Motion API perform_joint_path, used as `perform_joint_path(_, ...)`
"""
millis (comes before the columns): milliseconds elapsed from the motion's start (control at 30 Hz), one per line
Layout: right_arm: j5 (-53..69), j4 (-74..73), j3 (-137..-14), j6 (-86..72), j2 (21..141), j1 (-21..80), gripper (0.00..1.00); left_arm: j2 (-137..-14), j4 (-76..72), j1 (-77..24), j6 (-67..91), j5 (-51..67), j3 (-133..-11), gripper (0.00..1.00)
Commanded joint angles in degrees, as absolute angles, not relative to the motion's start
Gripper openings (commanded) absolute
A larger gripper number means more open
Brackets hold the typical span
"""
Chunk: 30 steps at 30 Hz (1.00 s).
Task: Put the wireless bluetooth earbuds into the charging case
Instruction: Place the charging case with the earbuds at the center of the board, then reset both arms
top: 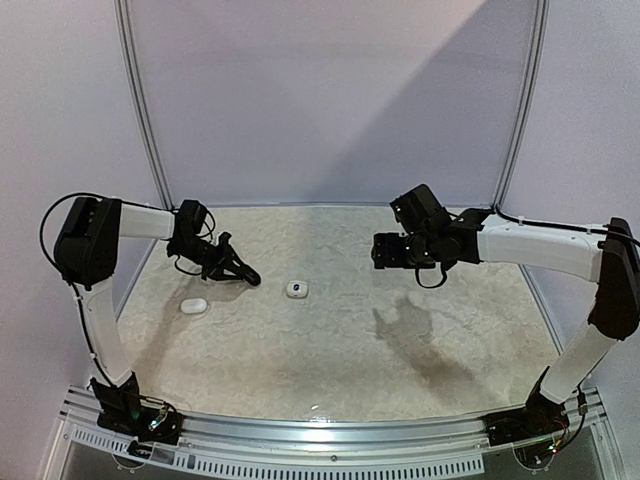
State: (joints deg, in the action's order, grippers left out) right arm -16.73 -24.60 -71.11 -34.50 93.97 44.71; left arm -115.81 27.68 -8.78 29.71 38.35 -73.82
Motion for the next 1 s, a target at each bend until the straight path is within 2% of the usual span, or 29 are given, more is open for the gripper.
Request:
perform_joint_path(0,-15.91,-27.3,-71.46,-35.67,92.7,44.37,0.86,-116.58,26.02,-8.24,33.12,37.09,-71.45,0.2)
perform_joint_path(100,-13.82,-27.25,-71.46,-36.1,92.87,43.23,0.88,-115.98,25.18,-8.25,33.77,36.87,-68.76,0.54)
perform_joint_path(200,-11.07,-27.04,-71.18,-36.5,93.14,41.23,0.91,-113.2,26.99,-8.15,32.4,33.09,-66.69,0.95)
perform_joint_path(233,-10.48,-26.87,-70.99,-36.55,93.12,40.48,0.92,-111.94,27.5,-8.05,31.96,31.93,-65.99,0.99)
perform_joint_path(467,-6.89,-27.2,-68.41,-37.14,89.92,30.54,0.98,-100.58,36.93,-7.69,28.12,27.1,-66.14,0.99)
perform_joint_path(600,-6.32,-24.96,-64.09,-35.97,85.17,22.02,0.99,-90.54,40.48,-7.73,16.6,21.76,-68.06,0.99)
perform_joint_path(700,-12.45,-20.39,-57.97,-35.56,78.65,16.53,0.99,-82.95,40.38,-7.59,8.57,15.37,-66.14,0.99)
perform_joint_path(800,-27.56,-13.32,-48.95,-35.52,72.62,15.08,0.99,-76.6,39.12,-5.64,5.67,11.69,-61.19,0.99)
perform_joint_path(967,-40.92,-5.35,-39.99,-33.22,65.74,15.11,0.99,-58.47,23.4,-1.8,3.55,8.94,-42.64,0.99)
